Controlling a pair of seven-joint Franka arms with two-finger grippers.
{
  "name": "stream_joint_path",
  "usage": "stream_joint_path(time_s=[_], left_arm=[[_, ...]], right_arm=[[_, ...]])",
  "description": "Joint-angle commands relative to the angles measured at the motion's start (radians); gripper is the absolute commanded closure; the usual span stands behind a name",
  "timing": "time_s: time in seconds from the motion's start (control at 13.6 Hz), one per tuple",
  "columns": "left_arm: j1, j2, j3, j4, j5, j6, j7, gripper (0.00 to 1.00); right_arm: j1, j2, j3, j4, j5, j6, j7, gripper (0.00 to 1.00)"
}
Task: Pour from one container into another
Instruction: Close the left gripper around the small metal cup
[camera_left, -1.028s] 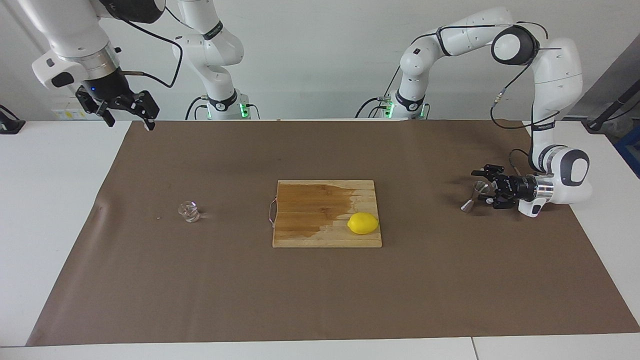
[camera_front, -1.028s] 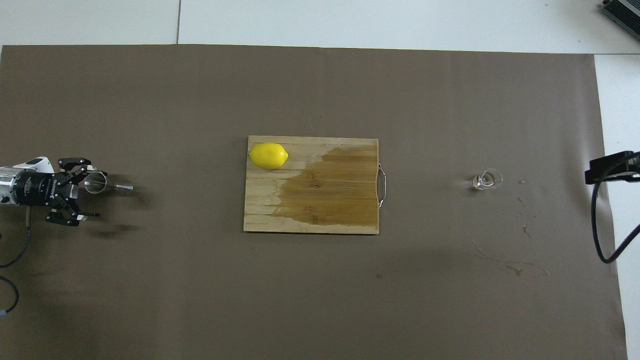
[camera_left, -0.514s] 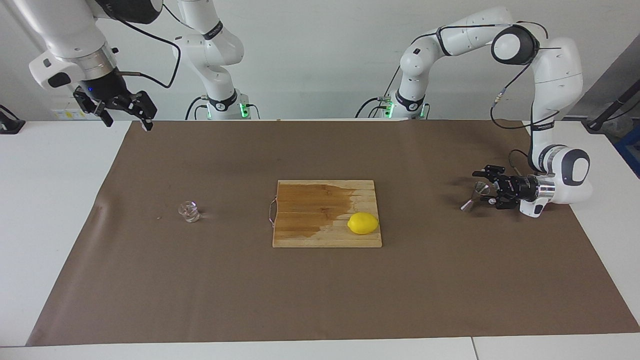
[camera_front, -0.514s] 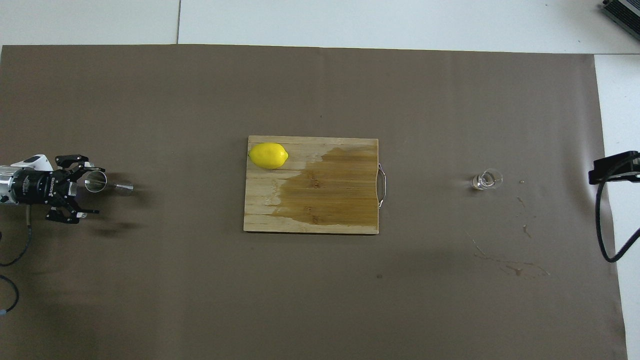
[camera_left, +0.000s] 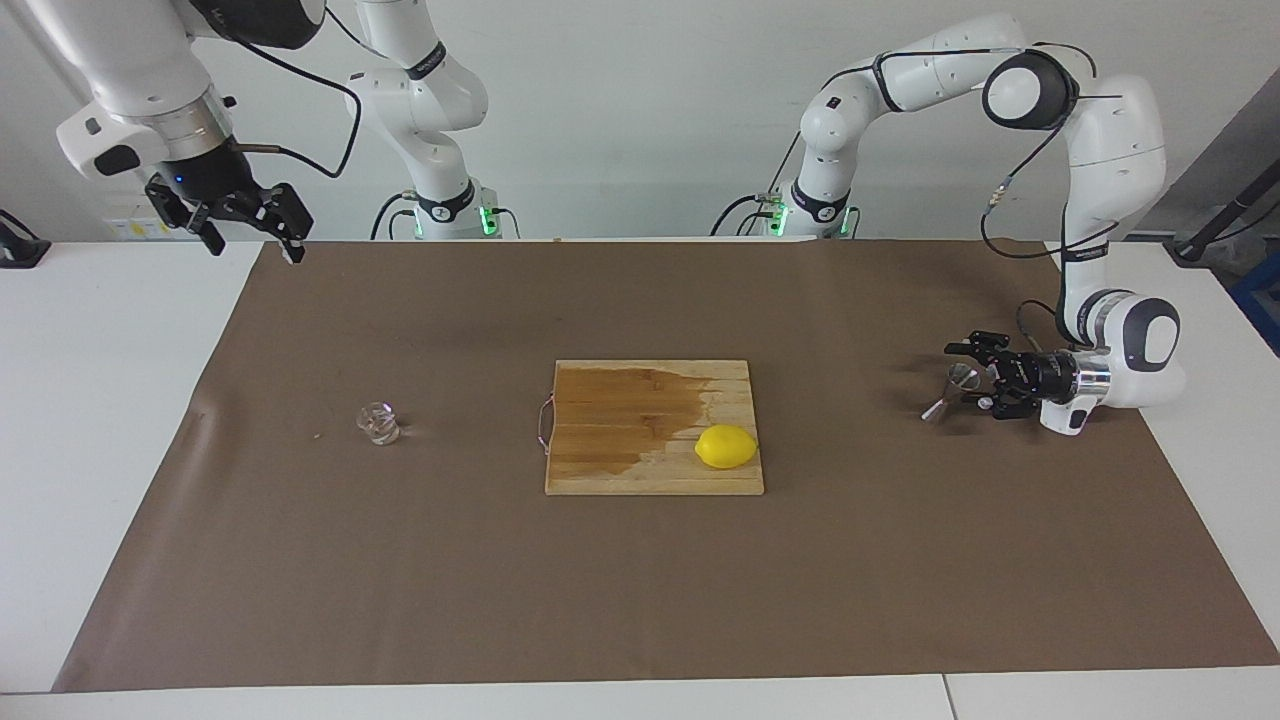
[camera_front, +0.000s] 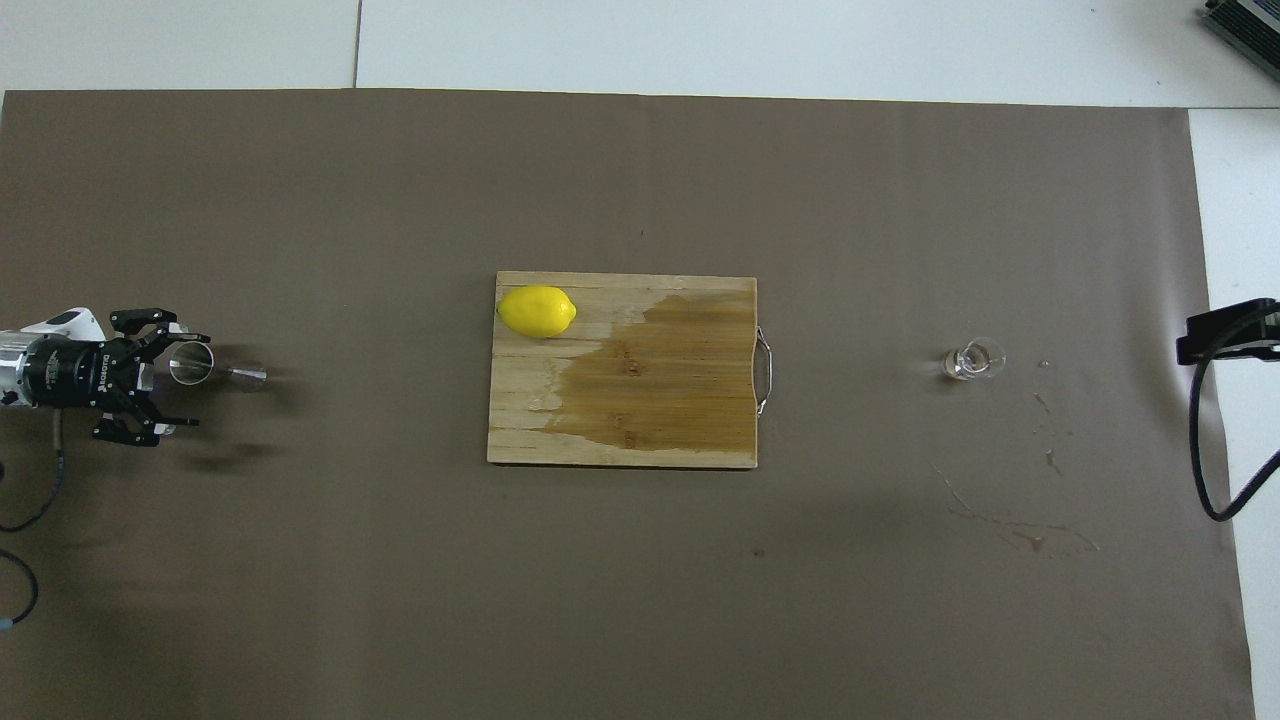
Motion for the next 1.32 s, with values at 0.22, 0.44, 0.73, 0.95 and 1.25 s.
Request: stream_joint_path(time_s=[0.22,0.44,0.73,0.95,1.25], left_arm=[[-0.008,-0.038,0.013,-0.038,-0.019,0.04,-0.002,0.01],[-0.007,-0.038,0.013,-0.038,-0.021,0.04,-0.017,0.02],[-0.007,-0.038,0.013,-0.038,-0.034,0.04,-0.031,0.01],[-0.007,-0.038,0.013,-0.038,-0.042,0.04,-0.031,0.03],[-0.007,-0.036,0.013,-0.038,-0.051,0.04,-0.031,0.15]], right_arm=[[0.005,-0.003,-0.008,-0.008,0.013,0.016,0.001,0.0],[0.005,-0.004,-0.008,-0.008,0.013,0.015,0.001,0.0],[0.005,-0.003,-0.008,-0.009,0.013,0.015,0.0,0.0],[0.005,-0.003,-0.009,-0.008,0.013,0.016,0.0,0.0],[0.005,-0.003,-0.009,-0.008,0.013,0.016,-0.003,0.0]])
